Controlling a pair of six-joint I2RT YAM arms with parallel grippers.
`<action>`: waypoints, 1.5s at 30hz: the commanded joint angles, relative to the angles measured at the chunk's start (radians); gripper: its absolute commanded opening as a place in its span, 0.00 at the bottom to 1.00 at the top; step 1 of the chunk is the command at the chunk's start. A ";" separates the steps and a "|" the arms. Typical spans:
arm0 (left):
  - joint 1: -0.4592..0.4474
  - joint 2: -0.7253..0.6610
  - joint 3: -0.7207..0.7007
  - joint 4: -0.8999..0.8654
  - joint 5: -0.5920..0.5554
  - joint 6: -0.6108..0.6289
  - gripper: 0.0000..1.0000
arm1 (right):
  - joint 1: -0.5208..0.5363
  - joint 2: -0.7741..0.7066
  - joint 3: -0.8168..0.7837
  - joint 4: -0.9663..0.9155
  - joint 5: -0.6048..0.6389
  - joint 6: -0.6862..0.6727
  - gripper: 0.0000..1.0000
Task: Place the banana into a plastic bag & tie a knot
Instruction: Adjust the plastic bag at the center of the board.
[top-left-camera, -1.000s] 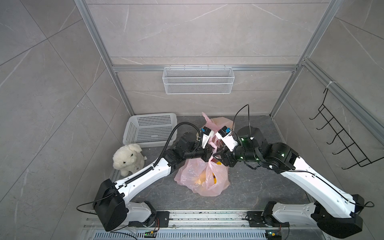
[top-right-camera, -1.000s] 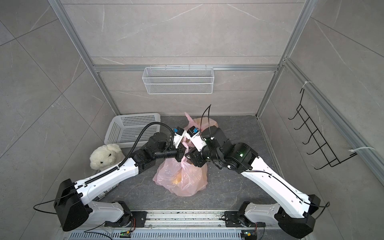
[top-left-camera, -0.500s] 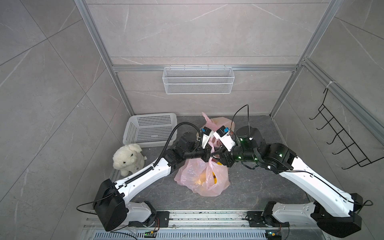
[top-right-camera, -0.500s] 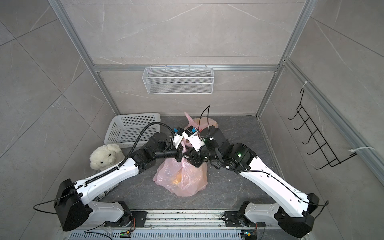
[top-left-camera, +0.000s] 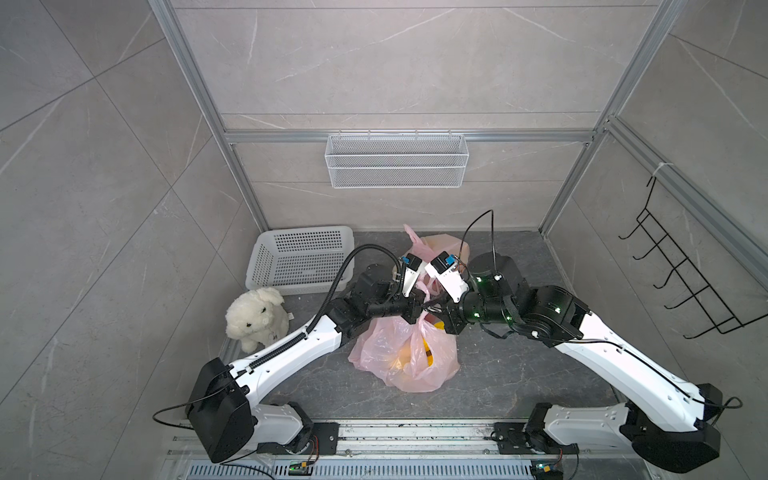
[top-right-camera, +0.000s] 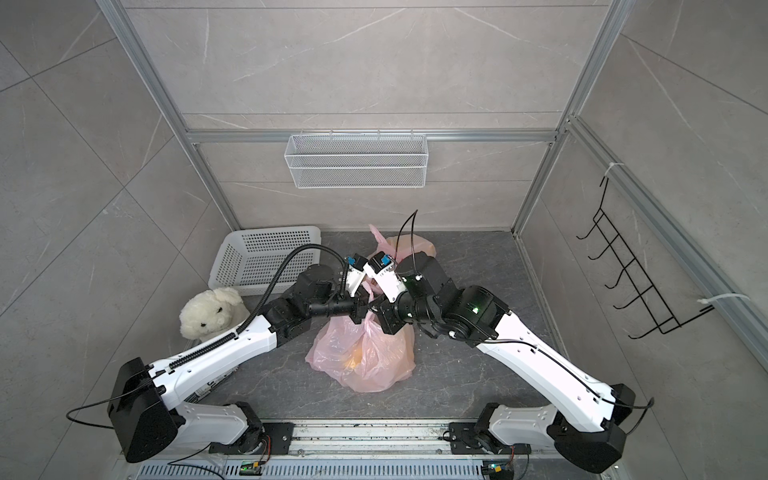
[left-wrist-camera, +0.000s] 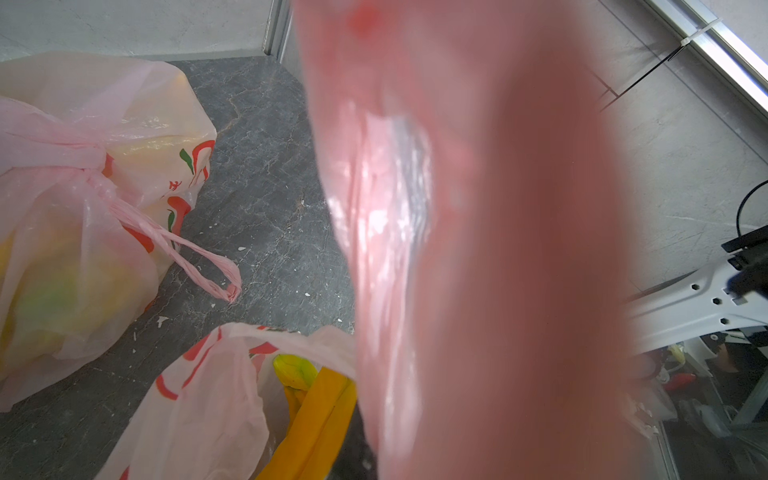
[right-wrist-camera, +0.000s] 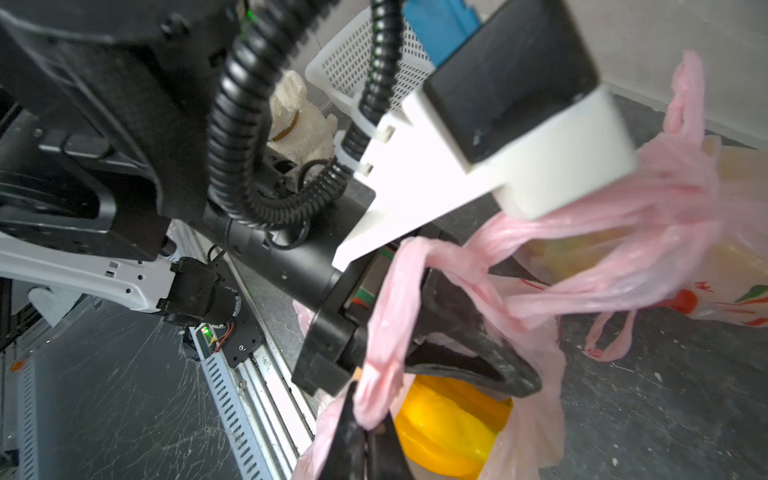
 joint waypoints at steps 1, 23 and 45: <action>-0.004 -0.010 0.028 0.008 0.016 0.028 0.00 | 0.002 -0.030 0.036 -0.023 0.110 -0.021 0.00; 0.002 -0.065 0.007 0.060 0.184 0.014 0.02 | 0.037 0.030 0.025 -0.053 0.456 -0.194 0.00; 0.020 -0.053 -0.006 0.057 0.165 -0.020 0.16 | 0.089 0.000 -0.054 -0.035 0.517 -0.229 0.00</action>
